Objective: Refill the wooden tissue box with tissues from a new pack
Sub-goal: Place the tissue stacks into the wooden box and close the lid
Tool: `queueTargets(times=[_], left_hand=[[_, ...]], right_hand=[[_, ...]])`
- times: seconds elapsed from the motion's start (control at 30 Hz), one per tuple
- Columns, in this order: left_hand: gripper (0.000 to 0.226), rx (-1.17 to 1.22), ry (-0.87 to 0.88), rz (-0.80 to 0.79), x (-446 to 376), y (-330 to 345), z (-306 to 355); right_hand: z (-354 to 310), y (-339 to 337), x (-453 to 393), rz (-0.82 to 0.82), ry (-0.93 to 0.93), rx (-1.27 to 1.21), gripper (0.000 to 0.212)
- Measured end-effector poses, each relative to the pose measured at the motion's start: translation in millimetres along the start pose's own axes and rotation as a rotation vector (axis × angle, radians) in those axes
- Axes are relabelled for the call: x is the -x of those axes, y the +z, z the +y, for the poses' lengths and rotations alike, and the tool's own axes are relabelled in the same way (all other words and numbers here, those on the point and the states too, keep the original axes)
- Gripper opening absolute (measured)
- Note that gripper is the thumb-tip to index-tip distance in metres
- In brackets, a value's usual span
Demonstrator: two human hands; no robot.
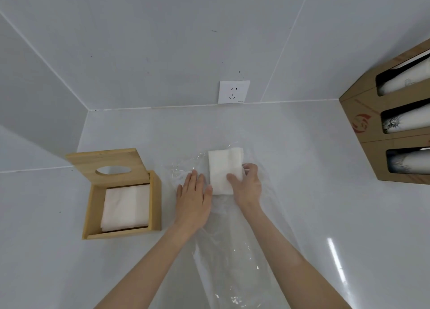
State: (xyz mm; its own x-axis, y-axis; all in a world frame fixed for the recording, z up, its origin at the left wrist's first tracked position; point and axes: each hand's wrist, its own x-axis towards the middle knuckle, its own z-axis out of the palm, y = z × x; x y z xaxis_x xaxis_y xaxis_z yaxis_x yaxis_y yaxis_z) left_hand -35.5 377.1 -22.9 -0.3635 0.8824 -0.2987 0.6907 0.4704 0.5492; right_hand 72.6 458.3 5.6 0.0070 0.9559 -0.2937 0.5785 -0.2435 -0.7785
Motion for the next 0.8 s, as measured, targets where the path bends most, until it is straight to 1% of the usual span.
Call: queueTargets(times=[0.13, 0.17, 0.3, 0.43, 0.57, 0.7, 0.8], left_hand=[[0.05, 0.009, 0.003, -0.013, 0.5, -1.4, 1.5], [0.05, 0.009, 0.002, -0.017, 0.4, -2.0, 1.5], [0.049, 0.011, 0.001, -0.029, -1.4, -3.6, 0.8], [0.048, 0.022, 0.008, -0.031, -4.3, -6.0, 0.0], [0.047, -0.008, 0.012, -0.056, -12.6, -14.0, 0.3], [0.047, -0.038, 0.012, -0.098, -17.3, -26.8, 7.1], [0.05, -0.113, 0.058, -0.018, -3.1, -29.5, 17.2]], right_hand=[[-2.6, 0.1, -2.8, -0.039, 0.118, -0.065, 0.062], [-2.8, -0.1, -4.3, -0.05, 0.15, -0.084, 0.063], [-1.8, -4.0, -7.0, -0.071, 0.201, -0.201, 0.042], [1.4, -8.8, -2.3, -0.099, 0.217, -0.371, 0.028], [8.6, -16.8, 3.5, -0.132, 0.215, -0.344, 0.032], [19.1, -21.7, 13.3, -0.151, 0.173, -0.296, 0.029], [22.4, -24.1, 20.0, -0.151, 0.14, -0.273, 0.033]])
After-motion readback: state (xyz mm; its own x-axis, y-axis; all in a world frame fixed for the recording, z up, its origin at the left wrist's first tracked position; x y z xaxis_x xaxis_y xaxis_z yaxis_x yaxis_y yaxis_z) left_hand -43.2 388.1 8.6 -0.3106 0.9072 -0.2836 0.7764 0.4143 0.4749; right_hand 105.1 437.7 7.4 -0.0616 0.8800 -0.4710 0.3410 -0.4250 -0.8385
